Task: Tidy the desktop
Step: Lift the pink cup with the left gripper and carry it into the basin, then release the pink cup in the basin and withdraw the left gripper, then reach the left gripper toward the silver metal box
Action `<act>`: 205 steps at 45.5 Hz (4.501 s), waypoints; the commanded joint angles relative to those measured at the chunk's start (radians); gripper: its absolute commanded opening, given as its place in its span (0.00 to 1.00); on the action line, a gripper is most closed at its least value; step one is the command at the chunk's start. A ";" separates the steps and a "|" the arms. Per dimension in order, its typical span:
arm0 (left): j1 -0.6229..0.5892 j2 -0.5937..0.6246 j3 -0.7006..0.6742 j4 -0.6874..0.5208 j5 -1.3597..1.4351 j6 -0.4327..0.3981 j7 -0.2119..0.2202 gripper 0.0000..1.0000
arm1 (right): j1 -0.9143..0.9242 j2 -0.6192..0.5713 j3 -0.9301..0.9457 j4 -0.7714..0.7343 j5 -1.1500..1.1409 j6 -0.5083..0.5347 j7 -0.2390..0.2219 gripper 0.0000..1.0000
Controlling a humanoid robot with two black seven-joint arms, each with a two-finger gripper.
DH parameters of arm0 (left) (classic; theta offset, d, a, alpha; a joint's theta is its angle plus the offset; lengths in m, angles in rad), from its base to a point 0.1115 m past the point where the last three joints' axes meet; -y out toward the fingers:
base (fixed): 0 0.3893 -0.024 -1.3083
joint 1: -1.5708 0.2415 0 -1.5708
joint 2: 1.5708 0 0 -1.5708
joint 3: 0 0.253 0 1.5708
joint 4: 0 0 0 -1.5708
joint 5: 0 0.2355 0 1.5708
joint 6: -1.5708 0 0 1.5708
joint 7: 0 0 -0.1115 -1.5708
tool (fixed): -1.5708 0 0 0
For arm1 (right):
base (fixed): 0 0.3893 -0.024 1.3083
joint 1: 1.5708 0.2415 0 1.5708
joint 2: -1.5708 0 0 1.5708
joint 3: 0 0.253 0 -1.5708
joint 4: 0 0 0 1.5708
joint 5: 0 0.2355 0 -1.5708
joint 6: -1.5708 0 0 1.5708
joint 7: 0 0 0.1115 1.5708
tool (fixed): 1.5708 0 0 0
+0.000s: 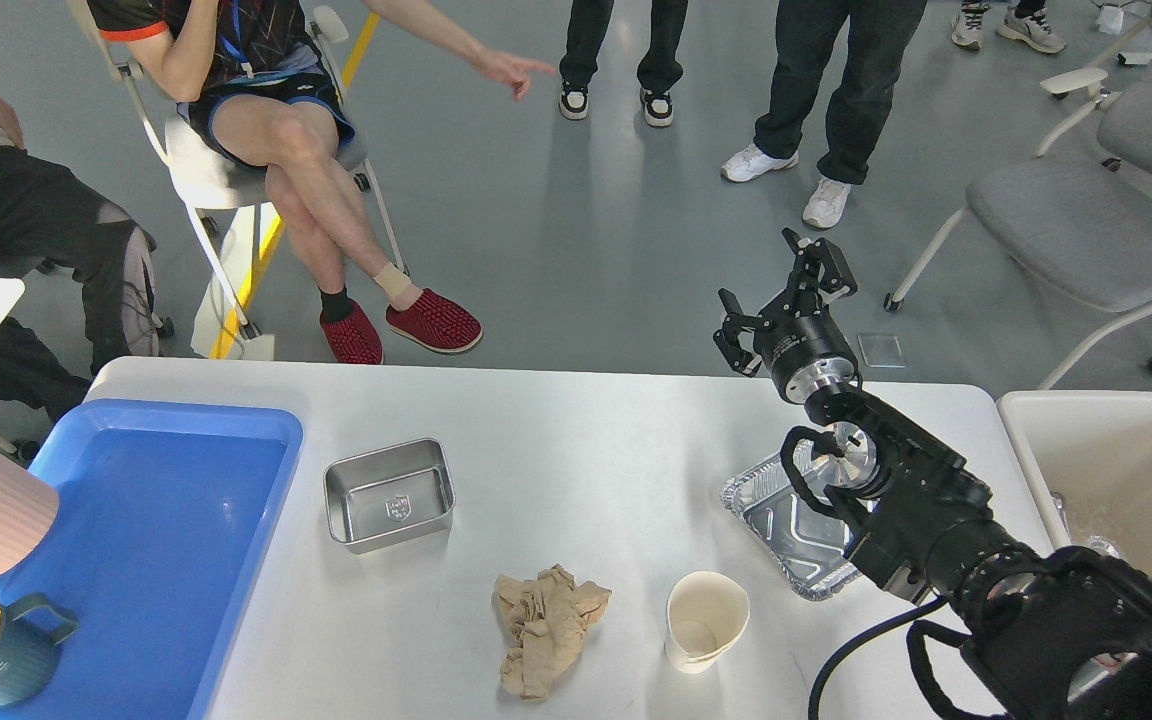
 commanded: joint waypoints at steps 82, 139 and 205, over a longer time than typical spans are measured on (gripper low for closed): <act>0.596 -0.488 0.009 0.245 -0.077 0.555 0.064 0.79 | 0.000 0.013 0.000 0.003 0.001 0.005 0.000 1.00; 0.385 -0.419 -0.100 0.279 -0.150 0.402 0.058 0.79 | 0.006 0.019 0.000 0.002 0.001 0.005 0.000 1.00; 0.105 -0.078 -0.206 0.210 -0.002 0.077 -0.042 0.87 | 0.029 0.048 -0.001 0.000 -0.001 0.006 0.000 1.00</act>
